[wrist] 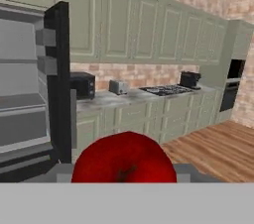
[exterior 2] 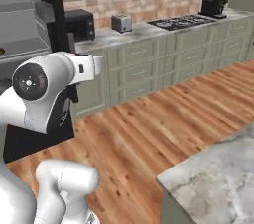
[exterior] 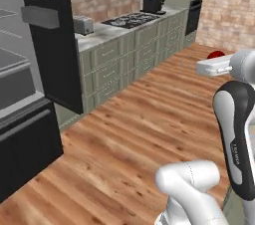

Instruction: Retrieve the apple and banana from the fridge and place them into the bowl on the dining table.

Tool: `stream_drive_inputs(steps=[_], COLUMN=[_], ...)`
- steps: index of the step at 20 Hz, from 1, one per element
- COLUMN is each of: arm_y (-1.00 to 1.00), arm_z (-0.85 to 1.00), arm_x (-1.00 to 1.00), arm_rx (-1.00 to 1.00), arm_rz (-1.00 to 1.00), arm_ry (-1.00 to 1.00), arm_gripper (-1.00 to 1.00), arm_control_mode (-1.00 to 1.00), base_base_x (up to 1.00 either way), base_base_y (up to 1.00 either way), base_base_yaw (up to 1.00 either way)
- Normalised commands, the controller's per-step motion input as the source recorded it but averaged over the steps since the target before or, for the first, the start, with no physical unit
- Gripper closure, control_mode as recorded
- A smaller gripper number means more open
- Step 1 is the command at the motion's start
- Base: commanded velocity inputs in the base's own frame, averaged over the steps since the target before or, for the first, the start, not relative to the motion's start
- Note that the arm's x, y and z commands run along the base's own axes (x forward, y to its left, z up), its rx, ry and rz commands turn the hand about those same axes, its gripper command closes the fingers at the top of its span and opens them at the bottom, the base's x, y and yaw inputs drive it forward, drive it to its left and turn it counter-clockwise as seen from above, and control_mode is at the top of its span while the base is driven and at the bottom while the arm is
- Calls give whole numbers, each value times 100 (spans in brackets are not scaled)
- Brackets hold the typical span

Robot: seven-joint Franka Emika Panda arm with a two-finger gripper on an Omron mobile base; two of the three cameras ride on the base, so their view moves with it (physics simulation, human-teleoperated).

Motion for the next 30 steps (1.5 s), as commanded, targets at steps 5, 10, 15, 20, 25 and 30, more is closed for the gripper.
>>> stream_drive_inputs(steps=[5, 10, 15, 20, 25, 30], arm_y=[0, 0, 0, 0, 0, 0], arm_z=[0, 0, 0, 0, 0, 0], arm_x=[0, 0, 0, 0, 0, 0], arm_rx=[0, 0, 0, 0, 0, 0], arm_rz=[0, 0, 0, 0, 0, 0], arm_ry=[0, 0, 0, 0, 0, 0], arm_gripper=[100, 100, 100, 100, 100, 100], arm_control_mode=[100, 100, 100, 100, 100, 100], base_base_x=[-65, -69, -43, -6, 0, 1], base_base_y=[21, 14, -9, -58, -96, -100], base_base_yaw=[-59, -58, -50, -39, -27, -21])
